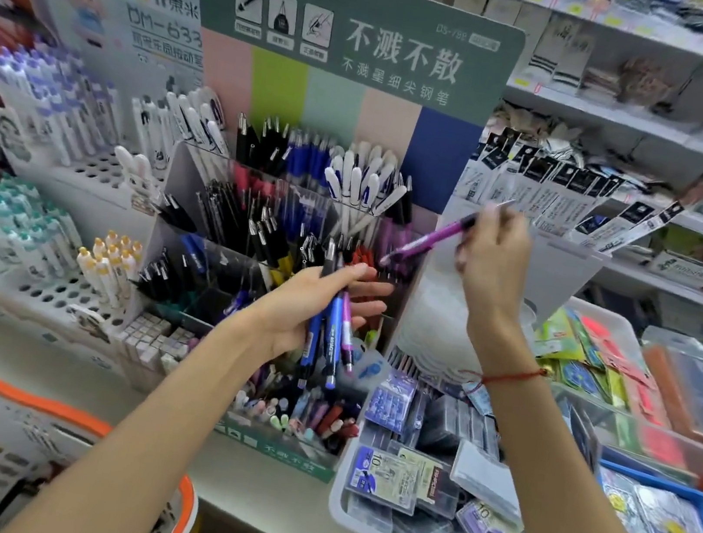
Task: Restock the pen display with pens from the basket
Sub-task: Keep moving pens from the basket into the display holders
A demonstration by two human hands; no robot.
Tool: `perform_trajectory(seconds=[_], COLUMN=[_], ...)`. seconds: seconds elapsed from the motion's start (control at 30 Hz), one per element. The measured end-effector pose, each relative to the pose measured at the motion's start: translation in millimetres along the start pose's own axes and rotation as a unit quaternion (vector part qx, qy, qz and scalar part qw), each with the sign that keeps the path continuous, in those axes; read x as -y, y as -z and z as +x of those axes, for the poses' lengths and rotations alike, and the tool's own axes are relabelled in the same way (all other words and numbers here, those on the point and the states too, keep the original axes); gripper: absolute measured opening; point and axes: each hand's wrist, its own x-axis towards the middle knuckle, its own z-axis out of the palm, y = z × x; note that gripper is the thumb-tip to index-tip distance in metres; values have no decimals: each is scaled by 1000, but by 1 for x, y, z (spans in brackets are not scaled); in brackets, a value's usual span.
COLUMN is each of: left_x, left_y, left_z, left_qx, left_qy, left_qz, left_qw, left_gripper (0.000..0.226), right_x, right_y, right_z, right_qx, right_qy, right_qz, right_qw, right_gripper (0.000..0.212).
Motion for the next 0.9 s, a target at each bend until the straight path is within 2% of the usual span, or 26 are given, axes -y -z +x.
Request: perform_trajectory(seconds=[0.07, 0.1, 0.17, 0.2, 0.27, 0.33, 0.4, 0.43, 0.53, 0.57, 0.6, 0.67, 0.7, 0.8, 0.87, 0.9], left_x=[2, 3, 5, 6, 6, 5, 3, 2, 0, -1, -1, -1, -1, -2, -3, -3], left_y=[5, 6, 8, 9, 11, 12, 13, 13, 13, 13, 12, 11, 11, 6, 5, 6], left_z=[-1, -2, -4, -5, -5, -6, -9, -10, -13, -14, -14, -14, -13, -14, -14, -13], left_qx=[-24, -32, -48, -51, -45, -38, -39, -38, -26, -22, -15, 6, 17, 11, -8, -20], left_qy=[5, 8, 17, 22, 30, 32, 29, 28, 23, 18, 15, 9, 3, -12, -15, -11], left_qz=[-14, -19, -19, -13, -6, -38, -89, -107, -83, -51, -20, 23, 40, 63, 23, -17], left_qw=[1000, 999, 999, 998, 999, 998, 995, 993, 996, 998, 1000, 1000, 999, 998, 1000, 1000], left_gripper=[19, 18, 17, 19, 30, 31, 21, 18, 20, 21, 22, 24, 24, 26, 26, 24], right_x=[1, 2, 3, 0, -8, -16, -11, -6, 4, 5, 6, 7, 7, 1, -3, -3], right_y=[0, -3, -12, -17, -25, -28, -26, -25, -25, -26, -28, -29, -28, -22, -19, -17], right_z=[9, 11, 15, 19, 27, 39, 45, 45, 21, 10, -1, -18, -20, -21, -20, -16], right_qx=[-113, -144, -164, -138, -26, 76, 108, 101, 51, 82, 150, 295, 333, 341, 282, 222], right_qy=[146, 199, 265, 283, 251, 163, 89, 84, 160, 159, 120, -10, -59, -112, -110, -95], right_qz=[-32, -60, -135, -184, -315, -398, -381, -375, -336, -318, -309, -300, -289, -216, -163, -135], right_qw=[982, 968, 941, 931, 915, 900, 914, 918, 927, 931, 931, 907, 896, 908, 939, 961], right_gripper=[15, 15, 22, 24, 24, 26, 28, 30, 30, 29, 33, 38, 34, 27, 31, 34])
